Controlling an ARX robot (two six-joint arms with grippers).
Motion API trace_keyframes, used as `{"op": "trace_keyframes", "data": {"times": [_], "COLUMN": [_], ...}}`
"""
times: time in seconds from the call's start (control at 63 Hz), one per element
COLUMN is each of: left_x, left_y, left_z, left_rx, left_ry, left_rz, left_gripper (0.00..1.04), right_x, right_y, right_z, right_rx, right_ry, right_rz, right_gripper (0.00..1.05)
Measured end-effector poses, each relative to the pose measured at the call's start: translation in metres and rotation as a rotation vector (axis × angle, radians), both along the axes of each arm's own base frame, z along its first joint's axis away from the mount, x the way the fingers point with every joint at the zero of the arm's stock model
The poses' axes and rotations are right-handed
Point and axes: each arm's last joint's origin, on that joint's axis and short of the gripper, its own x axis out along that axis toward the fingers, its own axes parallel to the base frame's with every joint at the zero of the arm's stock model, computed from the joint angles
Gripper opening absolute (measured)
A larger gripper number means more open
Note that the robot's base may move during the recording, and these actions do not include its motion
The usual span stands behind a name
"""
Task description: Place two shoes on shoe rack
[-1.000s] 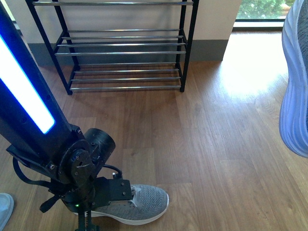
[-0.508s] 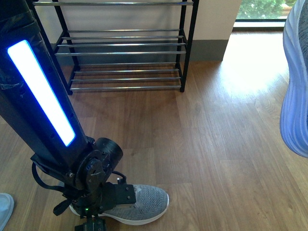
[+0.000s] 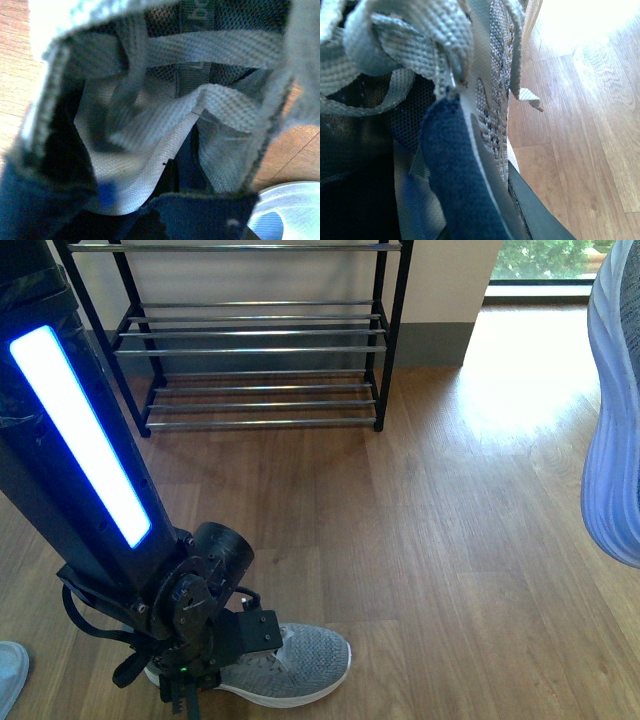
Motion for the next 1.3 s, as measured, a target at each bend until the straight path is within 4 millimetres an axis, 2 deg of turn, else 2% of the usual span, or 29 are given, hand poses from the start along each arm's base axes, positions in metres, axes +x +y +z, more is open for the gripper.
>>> {"op": "trace_keyframes", "data": {"times": [0.079, 0.19, 0.365, 0.428, 0.587, 0.762, 0.952, 1.158, 1.301], "left_x": [-0.001, 0.0, 0.004, 0.005, -0.004, -0.03, -0.073, -0.117, -0.144], "left_y": [0.0, -0.001, -0.003, -0.001, 0.009, 0.03, 0.05, 0.065, 0.072], "left_z": [0.005, 0.021, 0.065, 0.091, 0.136, 0.184, 0.235, 0.277, 0.299], "left_rx": [-0.022, -0.058, -0.158, -0.217, -0.3, -0.362, -0.426, -0.516, -0.551], "left_ry": [-0.034, -0.096, -0.246, -0.332, -0.473, -0.627, -0.775, -0.884, -0.962], "left_rz": [0.023, 0.066, 0.188, 0.256, 0.39, 0.562, 0.699, 0.806, 0.851], "left_gripper": [0.02, 0.02, 0.02, 0.02, 0.02, 0.02, 0.02, 0.02, 0.02], "right_x": [0.0, 0.0, 0.0, 0.0, 0.0, 0.0, 0.0, 0.0, 0.0], "right_y": [0.0, 0.0, 0.0, 0.0, 0.0, 0.0, 0.0, 0.0, 0.0], "right_z": [0.0, 0.0, 0.0, 0.0, 0.0, 0.0, 0.0, 0.0, 0.0], "right_rx": [0.0, 0.0, 0.0, 0.0, 0.0, 0.0, 0.0, 0.0, 0.0], "right_ry": [0.0, 0.0, 0.0, 0.0, 0.0, 0.0, 0.0, 0.0, 0.0], "right_rz": [0.0, 0.0, 0.0, 0.0, 0.0, 0.0, 0.0, 0.0, 0.0], "right_gripper": [0.02, 0.02, 0.02, 0.02, 0.02, 0.02, 0.02, 0.02, 0.02]}}
